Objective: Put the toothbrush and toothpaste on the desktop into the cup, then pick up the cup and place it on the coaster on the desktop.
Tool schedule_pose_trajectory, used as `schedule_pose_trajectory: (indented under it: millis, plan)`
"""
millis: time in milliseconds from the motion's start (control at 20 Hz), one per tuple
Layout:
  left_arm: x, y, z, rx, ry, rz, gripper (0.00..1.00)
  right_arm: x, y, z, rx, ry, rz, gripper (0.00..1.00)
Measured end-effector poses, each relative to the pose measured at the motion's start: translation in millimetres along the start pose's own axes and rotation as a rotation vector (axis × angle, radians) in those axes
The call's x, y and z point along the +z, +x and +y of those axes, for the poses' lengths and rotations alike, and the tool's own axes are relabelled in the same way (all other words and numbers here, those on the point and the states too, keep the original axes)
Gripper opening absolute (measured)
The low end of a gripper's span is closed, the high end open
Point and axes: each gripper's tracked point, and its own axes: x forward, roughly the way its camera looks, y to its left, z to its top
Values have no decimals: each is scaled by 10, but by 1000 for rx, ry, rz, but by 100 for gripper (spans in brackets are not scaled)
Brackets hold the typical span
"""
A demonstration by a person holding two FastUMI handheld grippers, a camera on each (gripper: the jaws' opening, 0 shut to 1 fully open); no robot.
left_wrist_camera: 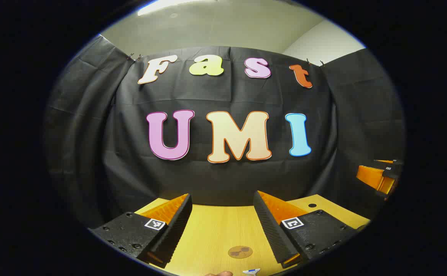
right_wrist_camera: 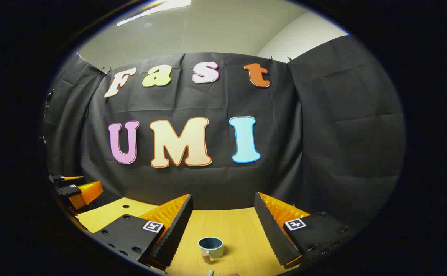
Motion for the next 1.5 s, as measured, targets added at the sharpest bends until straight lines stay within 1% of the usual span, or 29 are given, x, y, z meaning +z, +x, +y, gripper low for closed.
schedule_pose_trajectory:
  millis: [150,250,300,450,850,1050,1300,1350,1500]
  plan:
    - [-26,-50,16,11,-22,8,93,37,-13,5,-4,-18,-19,98]
    - [-41,-72,14,13,-27,11,94,43,-38,77,19,-15,-23,97]
    - [-33,-85,23,15,-26,10,94,31,-41,89,24,-15,-23,98]
    - [-47,-108,37,26,-36,11,93,-25,-34,73,14,-29,-8,98]
    - [-58,-88,6,23,-45,11,94,-61,7,111,31,-35,11,98]
    - [-34,-72,1,19,-34,4,94,-174,63,133,50,-56,39,98]
    - [-26,-61,24,16,-13,1,94,-464,136,101,59,-76,116,98]
    - [-22,-64,33,17,-9,-2,94,-578,127,107,61,-71,151,99]
    - [9,-77,46,19,-3,-10,93,-985,115,89,63,-61,266,99]
